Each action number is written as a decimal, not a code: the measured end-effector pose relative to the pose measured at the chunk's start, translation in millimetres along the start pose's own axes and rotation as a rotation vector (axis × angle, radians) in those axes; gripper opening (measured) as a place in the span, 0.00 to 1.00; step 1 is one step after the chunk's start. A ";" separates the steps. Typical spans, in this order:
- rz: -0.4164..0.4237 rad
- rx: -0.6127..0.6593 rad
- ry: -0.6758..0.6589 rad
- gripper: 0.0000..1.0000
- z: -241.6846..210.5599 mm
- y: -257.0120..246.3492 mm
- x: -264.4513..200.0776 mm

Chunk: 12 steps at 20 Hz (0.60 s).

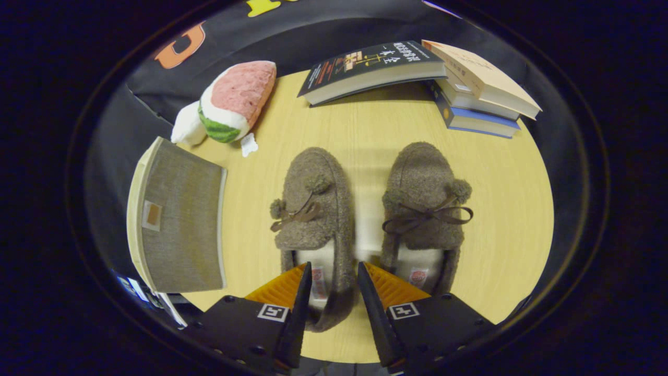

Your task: Open the storage box then place both shoes into the box .Put the left shoe in first, then the right shoe, with the right side of both shoes facing outward in a uniform manner.

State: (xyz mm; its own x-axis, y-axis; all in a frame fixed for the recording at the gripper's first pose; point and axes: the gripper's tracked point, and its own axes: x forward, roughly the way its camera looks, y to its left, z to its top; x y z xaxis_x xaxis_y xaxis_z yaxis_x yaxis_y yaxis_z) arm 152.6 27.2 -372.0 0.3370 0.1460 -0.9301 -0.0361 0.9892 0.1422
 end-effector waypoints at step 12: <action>-0.058 0.055 0.032 0.09 -8.5 -1.6 -0.7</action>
State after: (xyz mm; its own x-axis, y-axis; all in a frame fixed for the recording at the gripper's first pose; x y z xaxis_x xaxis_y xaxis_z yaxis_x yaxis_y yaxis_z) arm 144.4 25.6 -374.4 0.3071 0.0899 -0.9474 0.0350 0.9938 0.1057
